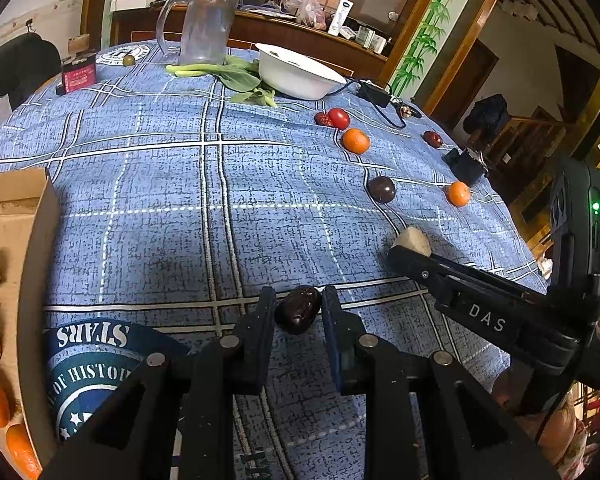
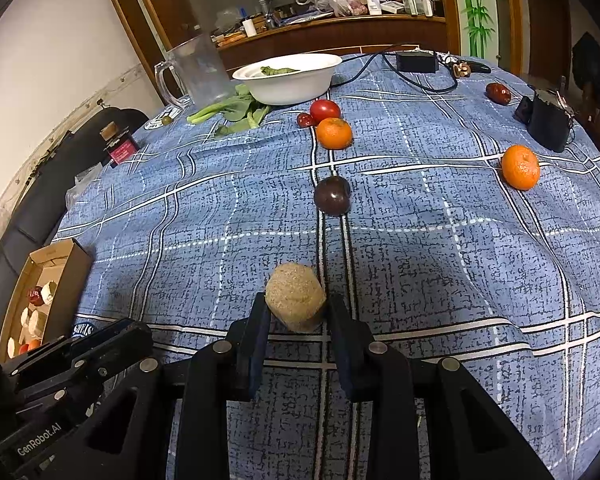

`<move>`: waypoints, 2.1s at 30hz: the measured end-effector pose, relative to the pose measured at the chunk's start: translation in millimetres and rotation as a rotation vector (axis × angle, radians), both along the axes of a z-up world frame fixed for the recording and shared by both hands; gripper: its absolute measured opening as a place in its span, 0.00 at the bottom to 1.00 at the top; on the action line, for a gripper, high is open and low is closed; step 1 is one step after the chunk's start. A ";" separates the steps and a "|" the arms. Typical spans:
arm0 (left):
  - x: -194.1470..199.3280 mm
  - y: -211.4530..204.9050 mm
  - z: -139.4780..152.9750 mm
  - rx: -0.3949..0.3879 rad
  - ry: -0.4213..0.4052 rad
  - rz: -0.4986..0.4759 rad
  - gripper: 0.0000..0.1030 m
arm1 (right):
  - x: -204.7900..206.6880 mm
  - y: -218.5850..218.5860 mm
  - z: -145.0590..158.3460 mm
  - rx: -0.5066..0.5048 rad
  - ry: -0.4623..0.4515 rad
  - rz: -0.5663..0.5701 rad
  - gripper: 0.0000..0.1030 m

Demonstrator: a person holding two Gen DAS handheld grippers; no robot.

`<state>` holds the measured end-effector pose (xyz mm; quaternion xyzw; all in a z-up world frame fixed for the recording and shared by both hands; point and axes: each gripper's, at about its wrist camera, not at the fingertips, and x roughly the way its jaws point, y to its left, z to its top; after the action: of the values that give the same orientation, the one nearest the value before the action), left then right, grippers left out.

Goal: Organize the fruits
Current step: 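Carry the tan ball and dark date into the tray and open both grippers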

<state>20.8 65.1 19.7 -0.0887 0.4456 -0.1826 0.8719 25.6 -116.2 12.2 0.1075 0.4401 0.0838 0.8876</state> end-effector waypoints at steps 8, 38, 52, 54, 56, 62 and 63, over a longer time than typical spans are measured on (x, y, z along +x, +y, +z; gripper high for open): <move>0.3 2.8 0.2 -0.014 0.004 0.008 0.21 | -1.6 -0.6 1.1 0.011 -0.007 0.002 0.30; -118.0 147.8 56.5 -0.035 -0.130 0.303 0.22 | -103.9 112.1 62.2 -0.032 -0.194 0.175 0.31; -153.3 264.4 32.8 0.057 -0.054 0.541 0.22 | -131.8 259.3 46.5 0.011 -0.096 0.512 0.32; -151.9 264.0 29.4 0.062 -0.046 0.534 0.22 | -133.1 267.6 39.0 0.001 -0.075 0.527 0.32; -151.2 263.6 25.6 0.060 -0.038 0.522 0.22 | -133.2 273.9 32.6 -0.012 -0.061 0.537 0.32; -149.9 261.2 19.7 0.063 -0.030 0.511 0.22 | -128.6 284.5 17.4 -0.037 -0.034 0.548 0.32; -149.8 260.8 19.6 0.060 -0.030 0.510 0.22 | -128.7 286.0 16.5 -0.039 -0.031 0.549 0.32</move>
<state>-129.0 325.9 39.3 -0.1694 0.4014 0.0551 0.8984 -103.1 169.9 28.6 -0.0339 0.4407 0.3143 0.8402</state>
